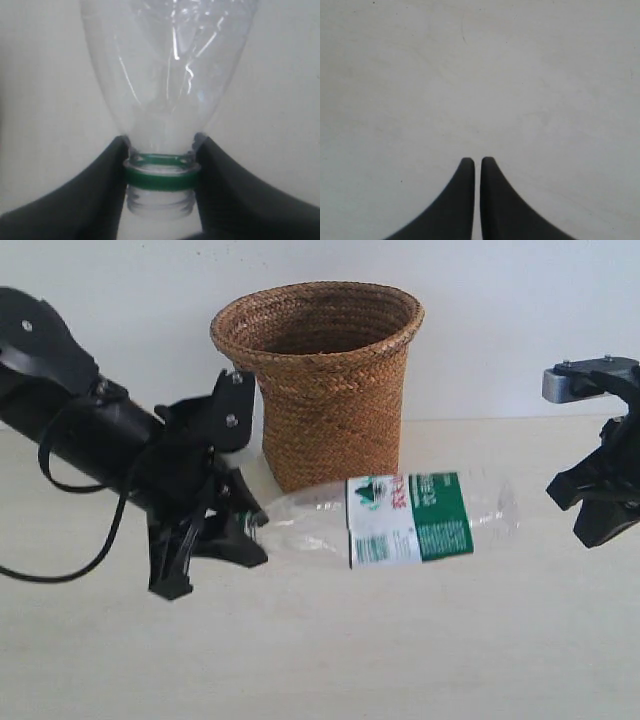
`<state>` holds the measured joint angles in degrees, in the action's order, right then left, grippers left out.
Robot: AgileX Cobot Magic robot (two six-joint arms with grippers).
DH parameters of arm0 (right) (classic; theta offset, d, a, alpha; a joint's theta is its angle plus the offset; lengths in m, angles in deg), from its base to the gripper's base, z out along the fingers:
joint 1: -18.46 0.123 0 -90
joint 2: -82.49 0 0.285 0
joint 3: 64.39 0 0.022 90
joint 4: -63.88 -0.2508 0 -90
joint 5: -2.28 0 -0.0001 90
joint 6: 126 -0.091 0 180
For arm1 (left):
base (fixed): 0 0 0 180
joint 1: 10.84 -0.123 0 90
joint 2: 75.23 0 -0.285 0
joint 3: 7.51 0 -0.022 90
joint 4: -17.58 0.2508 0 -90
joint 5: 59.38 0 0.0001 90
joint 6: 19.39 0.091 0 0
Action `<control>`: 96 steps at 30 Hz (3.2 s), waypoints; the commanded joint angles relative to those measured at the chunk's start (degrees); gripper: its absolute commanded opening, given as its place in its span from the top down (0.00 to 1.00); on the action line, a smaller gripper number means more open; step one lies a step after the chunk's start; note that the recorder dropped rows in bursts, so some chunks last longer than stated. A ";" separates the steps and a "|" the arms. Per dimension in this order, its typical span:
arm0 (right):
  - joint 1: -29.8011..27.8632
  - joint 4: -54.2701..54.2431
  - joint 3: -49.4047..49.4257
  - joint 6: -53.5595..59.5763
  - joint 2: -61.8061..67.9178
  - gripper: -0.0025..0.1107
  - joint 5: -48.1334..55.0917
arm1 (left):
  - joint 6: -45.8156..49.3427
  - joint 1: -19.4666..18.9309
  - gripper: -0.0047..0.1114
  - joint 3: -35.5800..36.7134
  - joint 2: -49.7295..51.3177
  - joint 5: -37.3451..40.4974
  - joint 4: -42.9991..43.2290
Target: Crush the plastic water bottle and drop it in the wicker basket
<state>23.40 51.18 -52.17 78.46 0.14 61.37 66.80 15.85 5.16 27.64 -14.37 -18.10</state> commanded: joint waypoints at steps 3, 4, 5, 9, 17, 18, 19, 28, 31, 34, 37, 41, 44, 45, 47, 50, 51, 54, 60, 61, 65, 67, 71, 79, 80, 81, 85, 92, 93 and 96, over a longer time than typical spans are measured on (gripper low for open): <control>-0.41 -1.95 0.84 0.79 0.01 0.98 -2.42 | -3.67 -0.37 0.92 -9.51 -0.34 -1.93 -0.05; -0.41 -2.04 0.84 0.92 0.01 0.98 -2.30 | -3.67 -0.37 0.92 -10.89 -0.34 -3.94 0.05; -0.41 -2.19 0.84 0.94 0.01 0.98 -2.30 | -4.49 -0.37 0.92 -12.10 -0.34 -7.95 0.05; -0.41 -3.31 0.87 1.18 0.01 0.98 -2.04 | -6.52 -0.24 0.86 -13.85 1.41 -39.26 0.64; -0.41 -7.99 0.87 3.15 0.01 0.98 -1.14 | -2.87 -0.44 0.07 -22.14 9.98 -45.01 0.76; -0.41 -8.00 0.87 3.30 0.01 0.98 -1.14 | -2.98 -0.44 0.09 -22.14 9.98 -45.01 0.63; -0.41 -8.00 0.87 3.51 0.01 0.98 -1.51 | -2.98 -0.44 0.13 -22.14 9.73 -45.01 0.63; -0.41 -8.00 0.87 3.50 0.01 0.98 -3.72 | -6.36 -0.44 0.92 -21.85 7.25 -26.86 1.03; -0.41 -7.72 0.87 3.50 0.01 0.98 -4.40 | -10.49 -0.44 0.92 -21.85 5.67 -21.52 1.30; -0.41 -3.34 0.87 2.29 0.01 0.98 -5.60 | -25.80 -0.44 0.92 -21.85 3.62 -17.95 9.59; -0.41 9.50 0.87 -7.08 0.01 0.98 -3.87 | -42.68 -0.44 0.92 -21.85 0.67 -6.52 25.54; -0.41 16.81 0.87 -10.44 0.01 0.98 2.08 | -52.24 -0.44 0.92 -21.85 -0.66 8.25 35.99; -0.41 17.67 0.87 -10.44 -0.09 0.98 6.44 | -58.10 -0.44 0.92 -21.85 -0.90 19.47 41.08; -0.41 17.67 0.87 -11.10 -0.19 0.98 7.18 | -60.89 -0.44 0.92 -21.85 -1.01 22.72 42.56; -0.41 17.77 0.98 -12.71 -0.82 0.98 7.07 | -64.94 -0.44 0.92 -21.85 -1.13 24.96 44.46; -0.41 16.66 1.00 -13.74 -3.42 0.98 6.25 | -69.27 -0.44 0.92 -20.36 -3.17 24.96 44.61; -0.41 16.40 1.23 -13.74 -4.33 0.98 5.86 | -70.30 -0.44 0.92 -19.27 -4.42 24.96 44.60; -0.41 16.24 3.48 -13.92 -9.21 0.98 2.20 | -72.83 -0.44 0.92 -15.02 -8.72 24.87 44.60; -0.41 16.24 12.30 -13.92 -19.15 0.98 -9.20 | -72.83 -0.44 0.92 -3.25 -18.58 17.07 44.81; -0.41 16.24 13.89 -14.03 -20.87 0.98 -11.04 | -72.83 -0.44 0.92 -1.28 -20.23 16.16 45.19; -0.41 16.24 19.66 -14.95 -28.12 0.98 -18.02 | -72.97 -0.44 0.92 6.02 -26.52 12.85 45.17; -0.41 16.24 22.08 -15.17 -31.89 0.98 -20.87 | -73.59 -0.44 0.92 9.60 -29.73 10.63 44.62; -0.41 16.24 26.26 -15.99 -39.14 0.98 -25.10 | -73.74 -0.44 0.92 15.94 -36.38 6.24 43.30; -0.41 16.00 34.42 -16.50 -53.29 0.98 -36.03 | -75.91 -0.44 0.92 24.48 -50.71 -3.10 43.02; -0.41 16.00 36.64 -16.77 -56.44 0.98 -39.02 | -76.46 -0.44 0.92 27.07 -54.47 -5.87 43.02; -0.41 15.48 37.71 -17.23 -57.94 0.98 -40.74 | -76.46 -0.44 0.92 28.24 -56.23 -7.17 43.02; -0.41 9.97 42.91 -19.14 -64.95 0.98 -48.69 | -76.51 -0.44 0.92 34.06 -64.43 -14.24 38.94; -0.41 8.04 43.86 -19.52 -76.74 0.98 -47.62 | -76.51 -0.44 0.92 40.39 -74.90 -21.33 32.14; -0.41 8.04 43.86 -19.52 -77.63 0.98 -46.88 | -76.51 -0.44 0.92 40.79 -76.04 -21.89 30.67; -0.41 8.04 43.86 -19.52 -78.12 0.98 -46.62 | -76.27 -0.44 0.92 41.17 -78.62 -22.17 26.32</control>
<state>23.15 59.25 -8.66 59.13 -77.64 14.35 -9.24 15.49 46.05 -49.81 -35.48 10.17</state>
